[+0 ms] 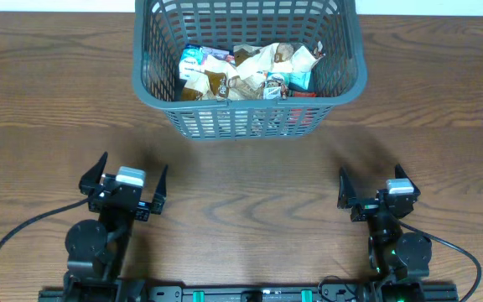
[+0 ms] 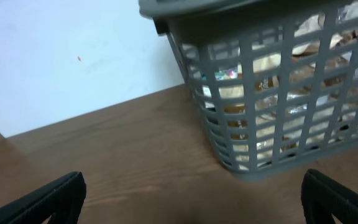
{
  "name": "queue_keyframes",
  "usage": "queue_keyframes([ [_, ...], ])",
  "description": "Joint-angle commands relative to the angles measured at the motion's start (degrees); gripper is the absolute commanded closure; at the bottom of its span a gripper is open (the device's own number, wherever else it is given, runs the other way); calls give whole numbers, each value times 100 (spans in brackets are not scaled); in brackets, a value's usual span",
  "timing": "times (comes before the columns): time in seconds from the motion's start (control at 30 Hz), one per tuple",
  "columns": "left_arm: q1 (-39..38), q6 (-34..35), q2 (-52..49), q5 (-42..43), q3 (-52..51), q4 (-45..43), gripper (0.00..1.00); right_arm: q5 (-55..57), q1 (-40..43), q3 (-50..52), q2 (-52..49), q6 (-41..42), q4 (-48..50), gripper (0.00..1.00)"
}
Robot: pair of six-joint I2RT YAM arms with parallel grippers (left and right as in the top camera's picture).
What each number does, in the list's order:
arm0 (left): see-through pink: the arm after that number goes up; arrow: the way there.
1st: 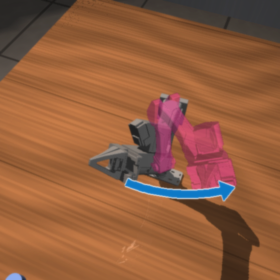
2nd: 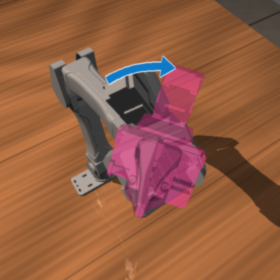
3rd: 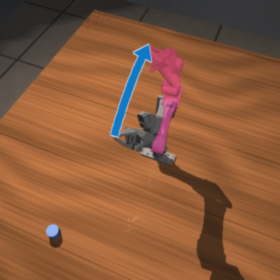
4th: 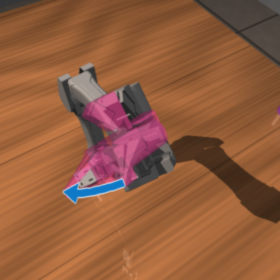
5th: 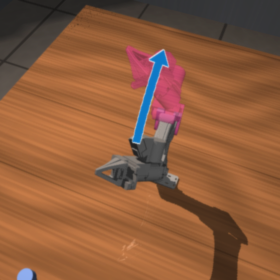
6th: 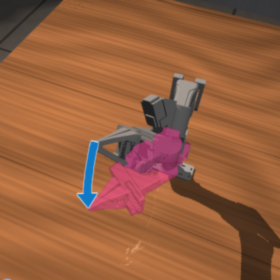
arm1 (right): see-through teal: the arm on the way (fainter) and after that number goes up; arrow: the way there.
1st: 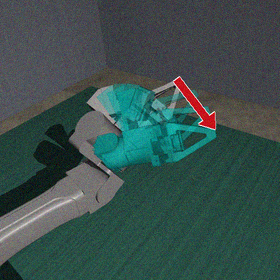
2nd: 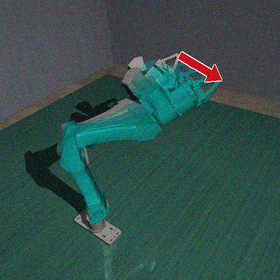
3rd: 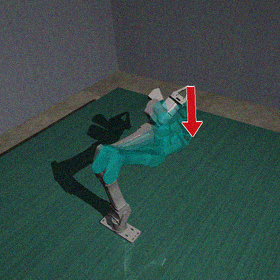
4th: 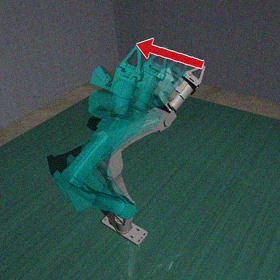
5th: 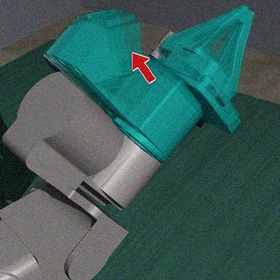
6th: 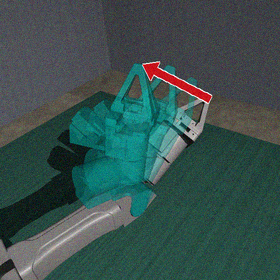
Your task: Pack container
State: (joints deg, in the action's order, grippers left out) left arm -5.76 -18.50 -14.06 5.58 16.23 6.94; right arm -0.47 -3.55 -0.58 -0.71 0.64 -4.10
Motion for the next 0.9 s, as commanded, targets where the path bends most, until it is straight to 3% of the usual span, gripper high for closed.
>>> queue_keyframes([
  [0.0, -22, -94, 367, -63, -391, -236, 1, -39, 15, 26, 39, -28, -15, 1],
  [0.4, -22, 92, 1403, -66, -1241, -313, 1, -39, 15, 26, 39, -28, -15, 1],
  [0.77, -20, 879, 1392, -94, -1593, -317, 1, -39, 15, 26, 39, -28, -15, 1],
  [0.87, -4, 1626, 1392, -369, -1596, -306, 1, -39, 15, 26, 39, -28, -15, 1],
])
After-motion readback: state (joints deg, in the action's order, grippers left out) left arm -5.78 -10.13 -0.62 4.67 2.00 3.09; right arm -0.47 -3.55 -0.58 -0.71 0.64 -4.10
